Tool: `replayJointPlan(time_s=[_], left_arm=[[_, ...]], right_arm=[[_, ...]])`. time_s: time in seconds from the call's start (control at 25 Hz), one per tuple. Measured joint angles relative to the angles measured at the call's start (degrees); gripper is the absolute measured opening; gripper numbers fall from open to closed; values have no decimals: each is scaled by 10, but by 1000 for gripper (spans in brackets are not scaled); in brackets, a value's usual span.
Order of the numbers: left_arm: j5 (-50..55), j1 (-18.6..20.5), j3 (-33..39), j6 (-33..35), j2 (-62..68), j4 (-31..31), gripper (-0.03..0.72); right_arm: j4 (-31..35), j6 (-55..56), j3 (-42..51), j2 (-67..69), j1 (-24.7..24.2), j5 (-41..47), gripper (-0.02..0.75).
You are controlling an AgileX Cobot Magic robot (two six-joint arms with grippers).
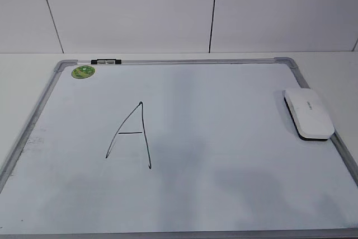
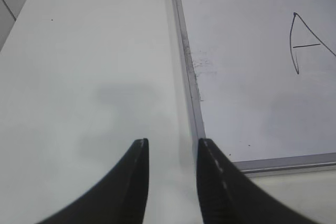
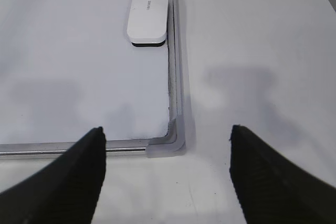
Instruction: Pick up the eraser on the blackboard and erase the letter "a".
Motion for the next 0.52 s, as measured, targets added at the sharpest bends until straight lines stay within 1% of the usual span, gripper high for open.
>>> replayJointPlan(time_s=[0.52], left_arm=[[0, 0, 0, 0, 0, 0, 235]], right_arm=[[0, 0, 0, 0, 0, 0, 557]])
